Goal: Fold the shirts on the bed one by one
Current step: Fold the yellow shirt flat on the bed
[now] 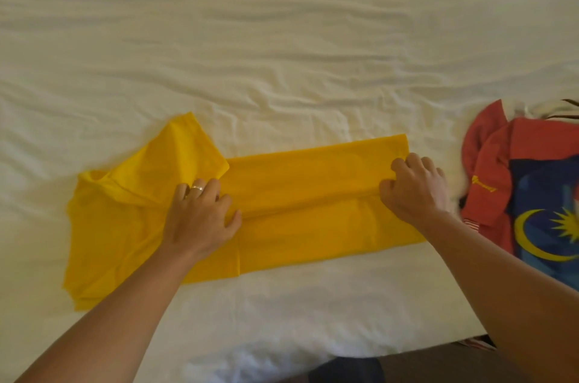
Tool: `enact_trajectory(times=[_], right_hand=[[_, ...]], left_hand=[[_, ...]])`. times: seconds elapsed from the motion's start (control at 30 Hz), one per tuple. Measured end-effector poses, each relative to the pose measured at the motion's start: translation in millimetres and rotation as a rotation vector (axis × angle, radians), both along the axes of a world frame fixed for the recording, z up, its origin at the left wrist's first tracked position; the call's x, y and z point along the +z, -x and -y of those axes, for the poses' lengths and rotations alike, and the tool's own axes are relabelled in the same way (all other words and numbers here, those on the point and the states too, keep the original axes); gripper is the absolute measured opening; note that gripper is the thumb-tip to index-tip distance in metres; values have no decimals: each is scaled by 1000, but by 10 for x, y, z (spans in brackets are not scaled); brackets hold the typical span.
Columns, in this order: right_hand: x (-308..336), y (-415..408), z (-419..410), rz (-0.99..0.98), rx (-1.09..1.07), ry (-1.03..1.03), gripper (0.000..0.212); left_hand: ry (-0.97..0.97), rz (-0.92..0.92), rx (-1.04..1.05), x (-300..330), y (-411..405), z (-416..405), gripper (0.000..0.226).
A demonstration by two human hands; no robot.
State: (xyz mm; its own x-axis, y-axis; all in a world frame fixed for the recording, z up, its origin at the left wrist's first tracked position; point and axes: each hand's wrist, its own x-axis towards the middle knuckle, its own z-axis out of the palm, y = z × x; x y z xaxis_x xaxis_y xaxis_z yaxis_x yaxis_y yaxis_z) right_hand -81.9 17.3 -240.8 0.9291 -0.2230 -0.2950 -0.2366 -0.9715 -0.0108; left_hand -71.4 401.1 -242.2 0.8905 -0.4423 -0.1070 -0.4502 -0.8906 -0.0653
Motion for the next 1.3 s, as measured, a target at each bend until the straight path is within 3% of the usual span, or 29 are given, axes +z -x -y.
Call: enact_trajectory(times=[0.1, 0.27, 0.57, 0.7, 0.83, 0.9, 1.0, 1.17, 1.3], right_hand=[[-121, -76, -225, 113, 99, -44, 42], [-407, -107, -494, -48, 254, -79, 67], [-615, 71, -108, -137, 111, -73, 81], [-450, -47, -459, -148, -24, -101, 77], [-236, -260, -1264, 27, 48, -231, 49], [-165, -416, -1774, 74, 73, -356, 38], [-120, -694, -2547, 72, 71, -506, 43], [-287, -1034, -3392, -60, -62, -496, 59], [-364, -1095, -3521, -94, -140, -399, 46]], left_hand=[[56, -19, 16, -133, -43, 211, 41], [76, -179, 124, -531, 12, 435, 79], [77, -240, 193, -891, 124, 370, 91], [125, -200, 172, -669, 159, 324, 84], [227, 5, 120, -371, 546, -6, 60], [244, 58, 187, -299, 780, -282, 55], [203, 117, 349, -307, 1016, -821, 57], [55, 12, 473, -552, 1301, -1573, 74], [23, -102, 545, -662, 1393, -1649, 84]])
